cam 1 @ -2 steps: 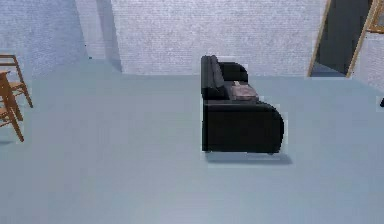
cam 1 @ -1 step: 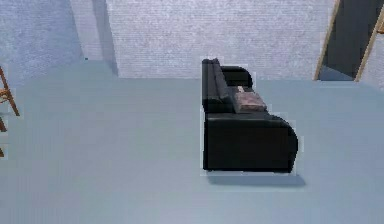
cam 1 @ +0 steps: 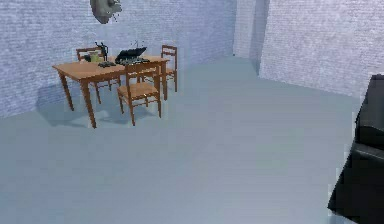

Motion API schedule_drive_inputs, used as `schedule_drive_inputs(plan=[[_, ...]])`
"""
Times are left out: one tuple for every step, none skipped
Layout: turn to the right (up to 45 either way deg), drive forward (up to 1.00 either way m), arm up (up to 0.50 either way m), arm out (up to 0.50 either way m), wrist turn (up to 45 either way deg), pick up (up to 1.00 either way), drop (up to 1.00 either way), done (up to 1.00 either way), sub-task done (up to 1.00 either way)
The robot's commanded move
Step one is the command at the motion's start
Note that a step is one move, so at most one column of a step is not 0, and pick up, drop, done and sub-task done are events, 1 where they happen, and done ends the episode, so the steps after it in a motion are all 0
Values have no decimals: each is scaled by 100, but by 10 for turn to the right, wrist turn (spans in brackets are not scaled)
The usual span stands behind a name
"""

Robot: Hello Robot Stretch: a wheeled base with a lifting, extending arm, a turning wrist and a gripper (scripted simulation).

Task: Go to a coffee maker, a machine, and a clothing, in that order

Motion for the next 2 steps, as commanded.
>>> schedule_drive_inputs(plan=[[0,25,0,0,0,0,0,0,0],[-150,0,0,0,0,0,0,0,0]])
